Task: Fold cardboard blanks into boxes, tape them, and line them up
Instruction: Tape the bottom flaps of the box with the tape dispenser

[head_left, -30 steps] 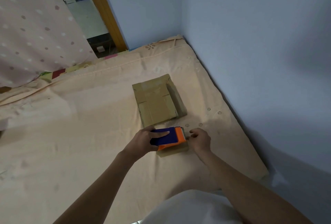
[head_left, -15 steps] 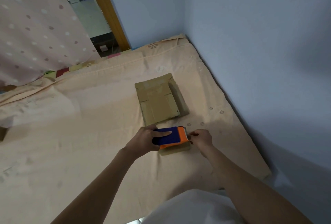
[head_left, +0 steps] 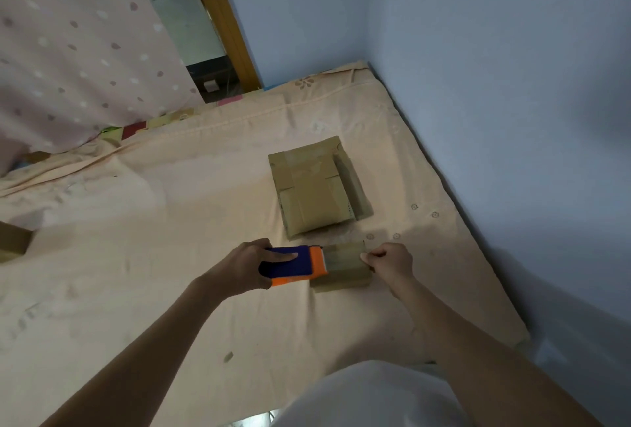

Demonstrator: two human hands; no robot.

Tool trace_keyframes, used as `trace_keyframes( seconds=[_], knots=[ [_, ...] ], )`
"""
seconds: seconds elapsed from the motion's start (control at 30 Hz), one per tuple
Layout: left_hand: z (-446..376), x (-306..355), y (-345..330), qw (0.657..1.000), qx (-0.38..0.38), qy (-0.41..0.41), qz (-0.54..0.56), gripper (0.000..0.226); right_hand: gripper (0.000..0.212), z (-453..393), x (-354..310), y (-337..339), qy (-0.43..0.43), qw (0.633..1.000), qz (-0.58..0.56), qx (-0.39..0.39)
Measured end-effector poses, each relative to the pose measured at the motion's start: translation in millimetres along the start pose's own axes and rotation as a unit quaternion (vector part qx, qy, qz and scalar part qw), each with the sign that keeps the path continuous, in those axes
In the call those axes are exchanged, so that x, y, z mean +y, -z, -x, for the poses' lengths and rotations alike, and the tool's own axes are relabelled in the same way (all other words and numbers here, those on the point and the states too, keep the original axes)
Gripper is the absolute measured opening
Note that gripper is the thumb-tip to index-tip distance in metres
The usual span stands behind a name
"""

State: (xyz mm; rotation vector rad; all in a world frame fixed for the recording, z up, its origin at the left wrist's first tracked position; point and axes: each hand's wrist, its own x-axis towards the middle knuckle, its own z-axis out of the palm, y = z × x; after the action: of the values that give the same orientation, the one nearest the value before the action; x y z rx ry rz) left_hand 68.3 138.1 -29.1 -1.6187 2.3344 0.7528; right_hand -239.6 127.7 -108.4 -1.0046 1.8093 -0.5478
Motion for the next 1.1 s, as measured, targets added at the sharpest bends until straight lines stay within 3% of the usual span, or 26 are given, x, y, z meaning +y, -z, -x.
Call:
trace_keyframes(
  seconds=[0.27,0.43,0.5,0.57,0.67,0.77,0.97,1.1],
  knots=[
    [1,-3,-12,0.999,-0.002,0.004,0.036,0.068,0.010,-5,-2,-1,0.039,0.997,0.063,0.005],
    [-5,0,-10,0.999,0.018,0.007,0.044,0.065,0.004,3,-8,-11,0.094,0.985,0.131,0.055],
    [-7,3,-10,0.999,0.025,0.007,0.042,0.065,0.025,13,-6,-22,0.219,0.945,0.226,0.084],
    [-8,4,-11,0.999,0.030,0.005,0.037,0.064,0.040,25,4,-36,0.349,0.891,0.288,0.045],
    [-7,6,-13,0.999,0.028,0.002,0.034,0.064,0.048,32,22,-45,0.438,0.818,0.373,-0.014],
    [-7,7,-11,0.999,0.020,0.008,0.040,0.065,0.054,27,34,-41,0.462,0.767,0.445,-0.019],
    [-6,6,-11,0.999,0.012,0.008,0.037,0.065,0.065,19,43,1,0.433,0.754,0.494,-0.005],
    [-8,7,-12,0.999,0.021,-0.001,0.048,0.065,0.063,27,34,-14,0.408,0.758,0.509,0.009]
  ],
)
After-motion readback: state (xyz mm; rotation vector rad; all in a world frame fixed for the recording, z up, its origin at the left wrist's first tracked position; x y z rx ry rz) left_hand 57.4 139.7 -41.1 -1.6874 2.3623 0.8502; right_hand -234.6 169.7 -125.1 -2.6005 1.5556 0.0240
